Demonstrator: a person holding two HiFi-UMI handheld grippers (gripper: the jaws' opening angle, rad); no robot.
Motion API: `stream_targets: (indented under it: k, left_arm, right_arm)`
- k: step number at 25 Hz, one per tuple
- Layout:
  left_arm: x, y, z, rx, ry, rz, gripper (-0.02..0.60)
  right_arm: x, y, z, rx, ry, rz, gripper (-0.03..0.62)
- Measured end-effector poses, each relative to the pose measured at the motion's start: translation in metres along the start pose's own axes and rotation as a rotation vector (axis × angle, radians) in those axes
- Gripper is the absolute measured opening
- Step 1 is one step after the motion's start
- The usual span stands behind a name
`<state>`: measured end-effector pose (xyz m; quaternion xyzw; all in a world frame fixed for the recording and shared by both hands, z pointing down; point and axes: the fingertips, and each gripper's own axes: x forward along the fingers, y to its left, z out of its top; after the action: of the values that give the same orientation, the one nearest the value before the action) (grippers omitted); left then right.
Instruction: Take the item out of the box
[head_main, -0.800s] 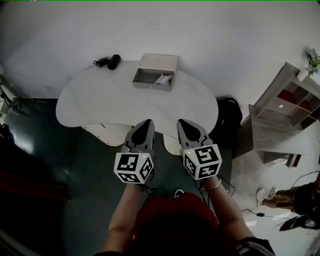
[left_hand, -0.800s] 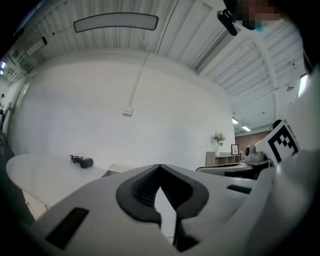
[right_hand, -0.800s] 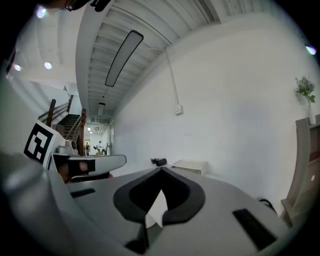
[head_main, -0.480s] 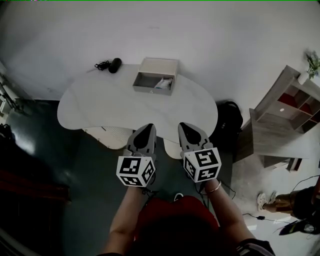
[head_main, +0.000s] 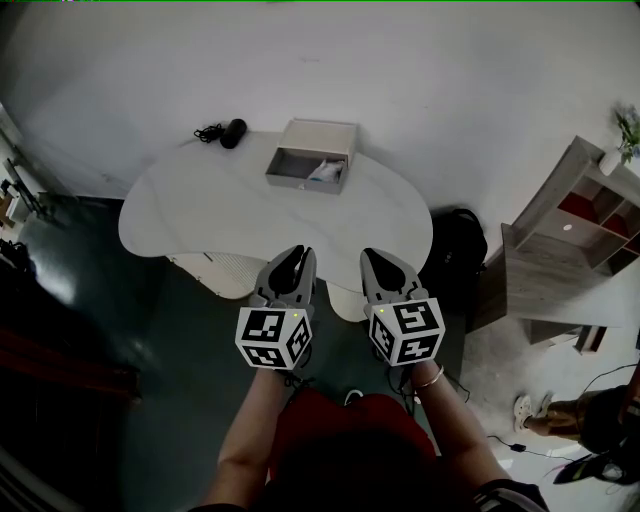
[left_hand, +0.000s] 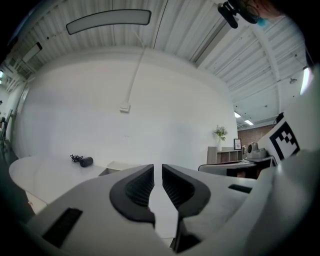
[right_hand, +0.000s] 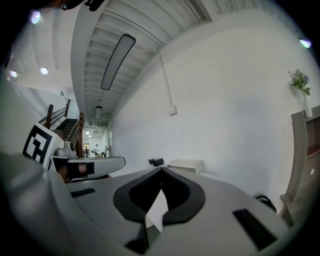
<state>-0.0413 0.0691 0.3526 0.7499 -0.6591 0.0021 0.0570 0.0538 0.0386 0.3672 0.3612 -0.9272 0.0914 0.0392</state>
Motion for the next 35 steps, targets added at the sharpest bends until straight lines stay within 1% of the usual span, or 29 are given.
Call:
stream_targets:
  k: [3,9,13,20,27,35]
  left_arm:
    - [0.002,-0.002,0.000,0.001,0.002,0.007,0.028]
    - [0.009,-0.002,-0.001,-0.012,0.002,0.022,0.057]
    - [0.010,-0.002,-0.003,-0.022,0.003,0.039,0.106]
    - [0.018,0.003,-0.005,-0.035,0.007,0.059,0.132]
    - [0.029,0.012,-0.009,-0.008,0.042,0.064,0.154]
    - [0.061,0.027,-0.020,-0.021,0.062,0.037,0.167]
  right_arm:
    - [-0.003,-0.004,0.000,0.001,0.000,0.001,0.015]
    - [-0.007,-0.014,-0.002,0.003,0.005,-0.005,0.015]
    - [-0.008,-0.018,-0.005,-0.003,0.018,0.000,0.015]
    - [-0.004,-0.024,-0.008,0.001,0.031,0.007,0.015]
    - [0.009,-0.029,-0.015,0.024,0.052,-0.006,0.015]
    - [0.028,-0.048,-0.020,0.021,0.067,-0.051,0.015]
